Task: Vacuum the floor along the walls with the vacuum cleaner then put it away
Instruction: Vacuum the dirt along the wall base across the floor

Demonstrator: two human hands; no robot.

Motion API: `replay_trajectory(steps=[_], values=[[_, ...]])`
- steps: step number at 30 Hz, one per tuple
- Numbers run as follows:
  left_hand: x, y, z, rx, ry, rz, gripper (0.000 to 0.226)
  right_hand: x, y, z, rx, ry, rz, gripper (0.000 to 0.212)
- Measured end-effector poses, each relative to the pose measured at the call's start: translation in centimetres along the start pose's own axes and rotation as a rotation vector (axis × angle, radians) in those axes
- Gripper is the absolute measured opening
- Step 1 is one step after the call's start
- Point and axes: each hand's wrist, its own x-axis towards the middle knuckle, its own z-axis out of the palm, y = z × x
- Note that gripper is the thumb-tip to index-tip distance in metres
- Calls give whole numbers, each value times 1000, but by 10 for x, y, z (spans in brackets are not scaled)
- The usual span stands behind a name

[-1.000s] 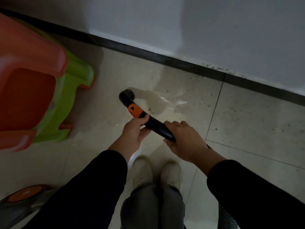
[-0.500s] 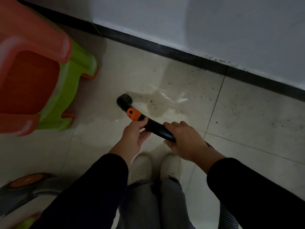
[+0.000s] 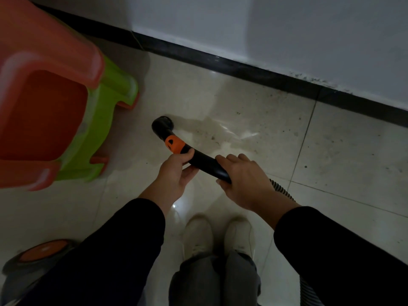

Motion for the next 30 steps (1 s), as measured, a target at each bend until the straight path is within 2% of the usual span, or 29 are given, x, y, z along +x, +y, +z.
replay_trajectory(steps=[4,16,30], values=[[8,12,0,0,-25,9,20,13,-1,-1,-8,16,0,47],[18,31,3,-13,-36,47,28,30,-7,-6,5,53,7,45],[-21,-34,-24,-95,80,-34,6,-23,-10,21,-27,-103,23,50]])
